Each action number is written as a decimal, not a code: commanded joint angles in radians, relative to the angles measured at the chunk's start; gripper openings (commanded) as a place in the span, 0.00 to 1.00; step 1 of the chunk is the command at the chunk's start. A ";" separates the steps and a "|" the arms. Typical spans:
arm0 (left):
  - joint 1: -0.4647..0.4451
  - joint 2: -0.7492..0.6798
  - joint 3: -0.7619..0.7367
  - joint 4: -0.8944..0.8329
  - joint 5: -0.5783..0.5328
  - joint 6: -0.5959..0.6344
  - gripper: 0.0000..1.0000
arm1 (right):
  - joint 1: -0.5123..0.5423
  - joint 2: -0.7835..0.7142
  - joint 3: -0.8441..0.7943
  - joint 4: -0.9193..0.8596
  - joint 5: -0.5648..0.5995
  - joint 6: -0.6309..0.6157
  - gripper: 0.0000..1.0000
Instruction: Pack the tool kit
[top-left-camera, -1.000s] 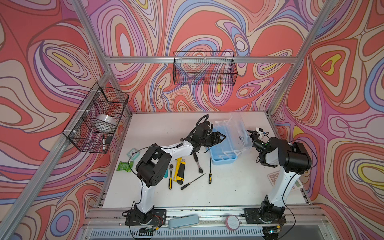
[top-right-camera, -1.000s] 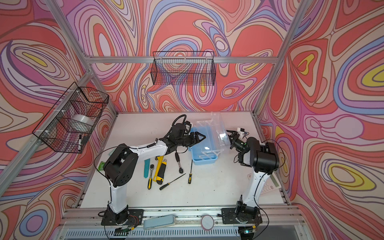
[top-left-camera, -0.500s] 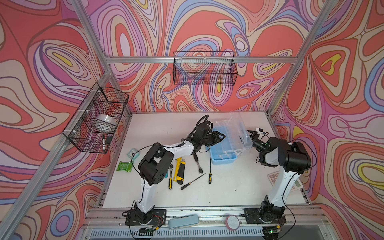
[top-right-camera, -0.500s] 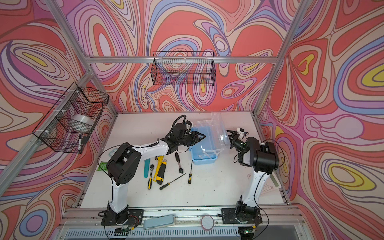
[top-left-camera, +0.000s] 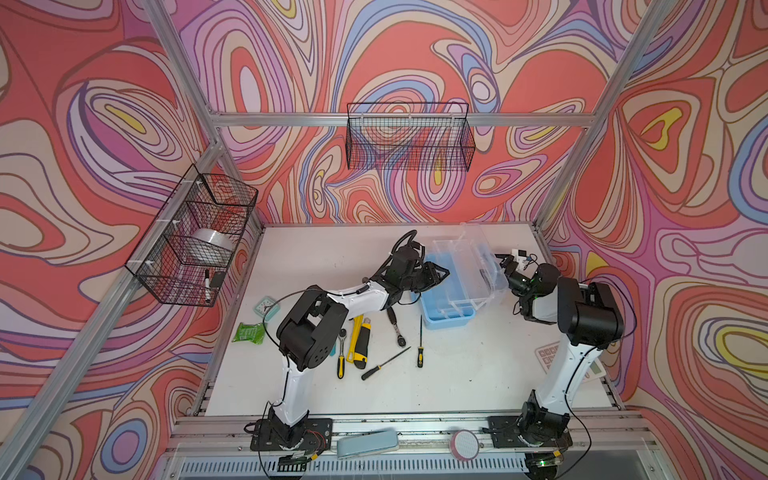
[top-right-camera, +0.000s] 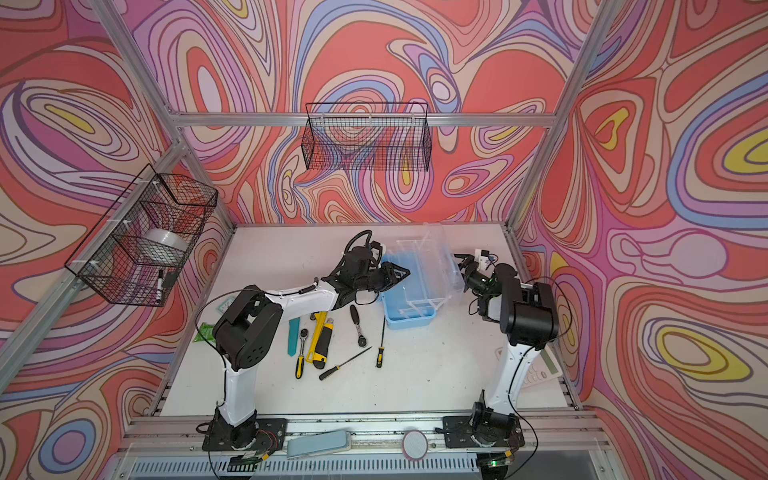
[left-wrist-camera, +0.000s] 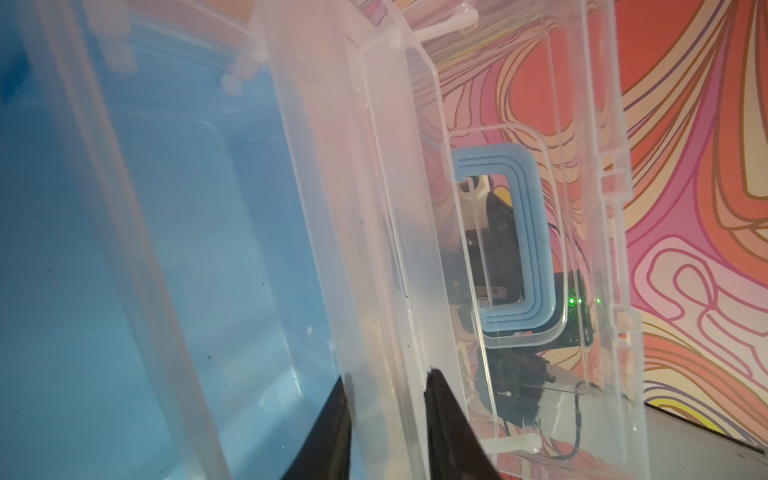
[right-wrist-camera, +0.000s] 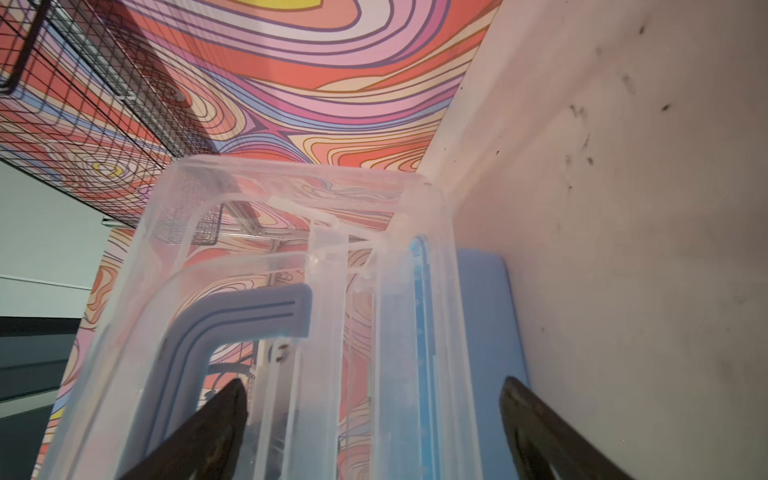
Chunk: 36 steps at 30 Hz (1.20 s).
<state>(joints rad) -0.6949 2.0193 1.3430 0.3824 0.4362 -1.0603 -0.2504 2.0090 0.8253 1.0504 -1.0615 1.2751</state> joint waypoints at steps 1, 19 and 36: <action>-0.006 0.004 -0.005 0.105 -0.007 -0.002 0.28 | 0.000 -0.083 0.043 -0.303 0.007 -0.221 0.98; 0.005 0.019 -0.005 0.153 0.013 -0.037 0.27 | -0.075 -0.183 0.461 -1.404 0.490 -0.864 0.98; -0.005 0.038 0.090 0.128 0.040 -0.035 0.60 | -0.076 -0.323 0.494 -1.504 0.747 -0.941 0.98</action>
<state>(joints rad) -0.6949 2.0583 1.4242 0.4843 0.4614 -1.1034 -0.3214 1.7023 1.3247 -0.4324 -0.3576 0.3557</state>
